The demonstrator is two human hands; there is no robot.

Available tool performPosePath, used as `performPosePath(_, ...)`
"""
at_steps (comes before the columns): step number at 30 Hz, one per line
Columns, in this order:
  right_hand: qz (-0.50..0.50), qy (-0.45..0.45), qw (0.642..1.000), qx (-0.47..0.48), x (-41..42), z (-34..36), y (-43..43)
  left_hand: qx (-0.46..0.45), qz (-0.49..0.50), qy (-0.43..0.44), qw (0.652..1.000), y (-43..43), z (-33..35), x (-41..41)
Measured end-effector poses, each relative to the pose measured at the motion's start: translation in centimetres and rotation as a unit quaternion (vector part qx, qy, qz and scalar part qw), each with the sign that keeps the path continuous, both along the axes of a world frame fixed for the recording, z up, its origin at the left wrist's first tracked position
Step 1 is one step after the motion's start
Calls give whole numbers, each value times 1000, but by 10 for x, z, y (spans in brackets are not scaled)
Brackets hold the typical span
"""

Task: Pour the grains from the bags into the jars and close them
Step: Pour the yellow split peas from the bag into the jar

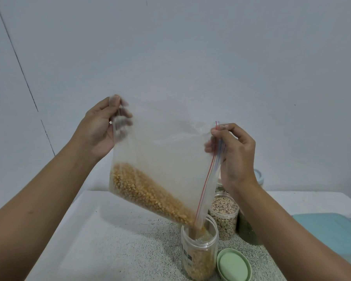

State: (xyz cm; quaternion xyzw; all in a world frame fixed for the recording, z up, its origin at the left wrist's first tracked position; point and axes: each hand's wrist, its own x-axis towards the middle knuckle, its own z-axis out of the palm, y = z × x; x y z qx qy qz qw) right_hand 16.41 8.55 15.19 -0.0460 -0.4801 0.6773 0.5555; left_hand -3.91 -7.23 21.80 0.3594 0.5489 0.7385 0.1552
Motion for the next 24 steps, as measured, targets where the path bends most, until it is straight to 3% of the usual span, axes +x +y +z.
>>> performPosePath(24, -2, -2, 1000, -21, 2, -11, 16, -17, -13, -11, 1000, 11, -10, 5)
